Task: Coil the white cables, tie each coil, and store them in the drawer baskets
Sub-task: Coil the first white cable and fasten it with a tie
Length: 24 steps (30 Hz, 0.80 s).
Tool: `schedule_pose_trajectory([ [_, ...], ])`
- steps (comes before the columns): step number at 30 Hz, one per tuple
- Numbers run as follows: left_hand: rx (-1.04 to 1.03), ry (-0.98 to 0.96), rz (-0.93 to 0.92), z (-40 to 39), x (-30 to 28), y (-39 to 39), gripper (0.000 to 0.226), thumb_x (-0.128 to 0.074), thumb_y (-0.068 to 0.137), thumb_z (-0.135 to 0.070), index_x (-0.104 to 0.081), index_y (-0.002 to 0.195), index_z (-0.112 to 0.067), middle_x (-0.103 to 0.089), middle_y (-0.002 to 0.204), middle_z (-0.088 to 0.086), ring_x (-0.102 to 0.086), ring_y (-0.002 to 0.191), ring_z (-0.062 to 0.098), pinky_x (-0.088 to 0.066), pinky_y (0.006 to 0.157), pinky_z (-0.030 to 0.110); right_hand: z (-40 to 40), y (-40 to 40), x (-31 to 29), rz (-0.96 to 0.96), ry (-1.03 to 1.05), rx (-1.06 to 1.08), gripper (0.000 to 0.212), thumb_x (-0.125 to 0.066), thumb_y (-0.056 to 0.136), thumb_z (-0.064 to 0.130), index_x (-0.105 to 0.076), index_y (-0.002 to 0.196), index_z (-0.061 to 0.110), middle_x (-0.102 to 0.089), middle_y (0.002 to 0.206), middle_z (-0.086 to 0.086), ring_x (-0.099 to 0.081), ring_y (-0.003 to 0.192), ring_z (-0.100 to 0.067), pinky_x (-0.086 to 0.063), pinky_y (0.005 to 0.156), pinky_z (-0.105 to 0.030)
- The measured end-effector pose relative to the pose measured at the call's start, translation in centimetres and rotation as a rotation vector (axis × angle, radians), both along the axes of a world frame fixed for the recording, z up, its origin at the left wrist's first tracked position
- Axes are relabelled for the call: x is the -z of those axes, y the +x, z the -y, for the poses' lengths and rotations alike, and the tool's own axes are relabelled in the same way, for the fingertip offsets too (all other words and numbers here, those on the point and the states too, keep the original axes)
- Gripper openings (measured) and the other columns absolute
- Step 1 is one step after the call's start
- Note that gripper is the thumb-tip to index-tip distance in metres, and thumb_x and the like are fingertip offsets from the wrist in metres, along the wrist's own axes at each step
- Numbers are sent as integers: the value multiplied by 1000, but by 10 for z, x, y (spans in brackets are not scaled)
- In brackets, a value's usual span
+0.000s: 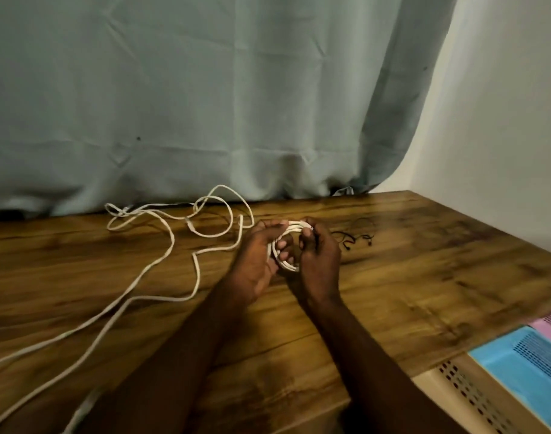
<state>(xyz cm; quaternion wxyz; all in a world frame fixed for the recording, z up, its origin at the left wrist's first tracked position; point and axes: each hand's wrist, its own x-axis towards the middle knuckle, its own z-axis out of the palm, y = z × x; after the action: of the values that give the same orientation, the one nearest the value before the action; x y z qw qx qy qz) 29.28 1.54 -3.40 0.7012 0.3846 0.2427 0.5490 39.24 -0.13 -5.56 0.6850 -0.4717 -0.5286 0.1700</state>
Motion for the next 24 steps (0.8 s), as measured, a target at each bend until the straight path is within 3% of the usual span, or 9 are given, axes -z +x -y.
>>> schedule_pose_trajectory([
  [2,103,-18,4,-2,1,-9,7,-55,94,-14,-59,94,-8,-40,58,1,-41,49,13,-41,55,28,-5,3,2,81,-6,28,22,-48,98,26,-69,106,26,-73,90,5,-69,82,-23,-57,75,-51],
  [7,187,52,-113,-2,4,-27,28,-43,105,-22,-56,122,-4,-41,61,2,-45,52,17,-43,57,29,4,-2,0,202,14,-6,21,-51,97,21,-68,106,29,-69,85,12,-63,74,-8,-55,69,-37],
  [10,140,99,-92,3,8,-37,21,-49,102,-27,-61,106,-9,-38,55,-2,-35,48,12,-32,57,29,3,-5,1,379,28,-17,20,-52,100,15,-66,106,28,-71,91,8,-67,81,-15,-55,70,-39],
  [12,82,96,-70,4,8,-41,11,-49,104,-20,-54,99,-12,-36,53,-3,-34,44,10,-38,56,29,1,-5,2,440,46,-36,18,-50,103,18,-66,107,27,-72,91,8,-68,81,-16,-55,69,-42],
  [16,16,59,-24,2,10,-40,16,-49,105,-10,-45,91,-16,-35,53,-2,-32,42,8,-44,55,30,7,-10,-2,209,-26,-177,17,-53,107,18,-69,110,19,-74,93,6,-71,83,-13,-59,71,-33],
  [18,-11,56,-9,0,10,-40,21,-49,104,-8,-43,87,-17,-34,52,-2,-30,41,8,-44,54,30,5,-4,-6,140,7,39,16,-57,105,21,-71,111,17,-72,102,4,-68,94,-14,-54,80,-28],
  [20,-32,46,15,-4,10,-43,24,-50,104,-6,-42,84,-17,-33,52,-2,-30,41,9,-43,56,31,-3,17,-6,245,-78,424,16,-59,102,25,-70,110,16,-68,110,-4,-63,103,-25,-48,86,-36],
  [22,-47,39,31,-7,9,-45,25,-51,104,-6,-42,83,-17,-33,53,-1,-30,41,9,-42,57,31,-10,37,-7,394,-392,646,22,-61,99,31,-68,113,16,-60,125,-11,-55,118,-33,-43,96,-46],
  [24,-51,41,27,-8,9,-44,24,-51,104,-6,-42,84,-16,-33,53,-1,-31,40,9,-42,57,32,-15,44,-6,488,-704,650,31,-63,96,40,-68,117,17,-51,137,-14,-46,129,-36,-38,105,-53],
])
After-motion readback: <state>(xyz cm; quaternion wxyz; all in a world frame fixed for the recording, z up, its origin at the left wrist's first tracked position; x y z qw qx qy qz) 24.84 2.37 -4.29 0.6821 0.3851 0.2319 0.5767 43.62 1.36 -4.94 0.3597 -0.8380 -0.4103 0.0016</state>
